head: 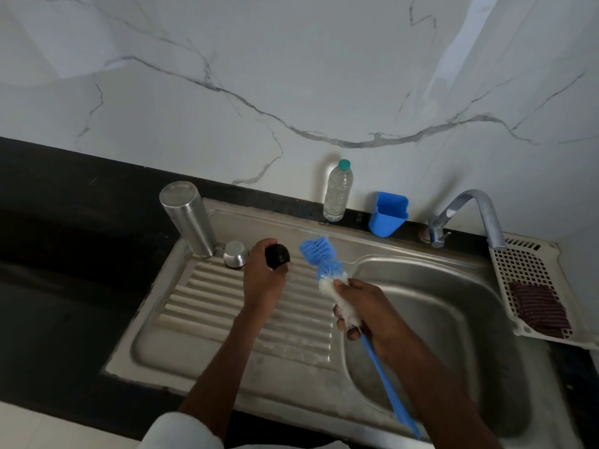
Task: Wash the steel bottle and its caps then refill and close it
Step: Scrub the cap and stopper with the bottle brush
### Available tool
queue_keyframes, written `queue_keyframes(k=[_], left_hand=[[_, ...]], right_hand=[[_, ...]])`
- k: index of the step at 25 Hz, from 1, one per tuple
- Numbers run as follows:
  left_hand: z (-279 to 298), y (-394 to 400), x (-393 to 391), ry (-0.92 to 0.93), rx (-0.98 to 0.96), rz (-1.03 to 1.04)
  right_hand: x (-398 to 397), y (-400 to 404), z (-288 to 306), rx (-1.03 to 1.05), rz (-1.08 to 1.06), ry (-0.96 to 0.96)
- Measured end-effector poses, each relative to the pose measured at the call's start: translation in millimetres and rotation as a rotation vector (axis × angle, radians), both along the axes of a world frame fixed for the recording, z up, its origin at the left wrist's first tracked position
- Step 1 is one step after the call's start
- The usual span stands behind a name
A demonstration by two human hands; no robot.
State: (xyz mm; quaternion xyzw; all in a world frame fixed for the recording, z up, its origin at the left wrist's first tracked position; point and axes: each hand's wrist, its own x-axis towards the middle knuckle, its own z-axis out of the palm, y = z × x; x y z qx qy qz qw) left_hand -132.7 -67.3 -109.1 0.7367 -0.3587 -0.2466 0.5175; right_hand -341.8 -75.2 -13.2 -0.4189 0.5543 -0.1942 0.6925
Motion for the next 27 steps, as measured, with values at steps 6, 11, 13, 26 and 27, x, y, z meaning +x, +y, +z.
queue_keyframes(k=[6,11,13,26,27], left_hand=[[-30,-15,19,-0.403,0.315,-0.179],[-43,-20,26,-0.434,0.330,-0.265],[-42,-20,22,-0.538,0.376,-0.268],[-25,-24,-108,-0.661,0.281,-0.583],[-31,-29,-116,-0.679,0.313,-0.629]], right_hand=[[13,-2,-13,0.013,-0.058,0.089],[9,16,-11,-0.067,-0.123,0.054],[0,19,-5,-0.124,-0.152,0.028],[-115,-6,8,-0.108,-0.323,-0.335],[-125,-8,10,-0.189,-0.346,-0.234]])
